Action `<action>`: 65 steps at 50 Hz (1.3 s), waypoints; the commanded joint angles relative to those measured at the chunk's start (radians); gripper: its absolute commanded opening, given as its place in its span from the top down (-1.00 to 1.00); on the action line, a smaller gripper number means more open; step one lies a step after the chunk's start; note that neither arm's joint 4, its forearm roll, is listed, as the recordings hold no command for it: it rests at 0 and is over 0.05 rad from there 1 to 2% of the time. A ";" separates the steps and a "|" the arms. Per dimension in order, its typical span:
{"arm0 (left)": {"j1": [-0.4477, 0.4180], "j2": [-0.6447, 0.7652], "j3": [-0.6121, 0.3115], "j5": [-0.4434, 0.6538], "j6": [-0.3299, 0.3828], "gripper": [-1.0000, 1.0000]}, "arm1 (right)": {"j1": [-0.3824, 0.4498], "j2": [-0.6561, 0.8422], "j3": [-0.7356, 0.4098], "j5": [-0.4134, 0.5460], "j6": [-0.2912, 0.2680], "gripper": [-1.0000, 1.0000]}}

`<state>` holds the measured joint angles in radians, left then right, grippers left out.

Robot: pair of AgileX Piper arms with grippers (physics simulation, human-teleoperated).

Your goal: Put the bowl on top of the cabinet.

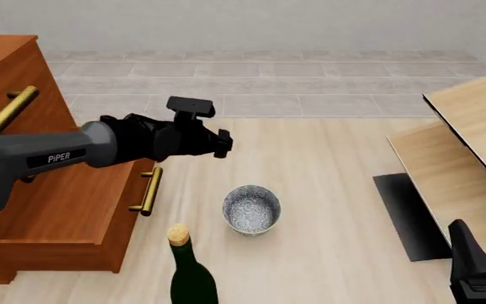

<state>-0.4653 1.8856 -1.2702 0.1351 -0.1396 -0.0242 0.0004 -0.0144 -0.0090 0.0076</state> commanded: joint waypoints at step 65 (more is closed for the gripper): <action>-0.132 0.024 0.181 -0.101 -0.081 -1.00 | 0.007 0.000 -0.001 0.008 -0.007 -1.00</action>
<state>-0.5938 1.9022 -1.1024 0.0455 -0.2166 -0.0174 0.0007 -0.0133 -0.0030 -0.0007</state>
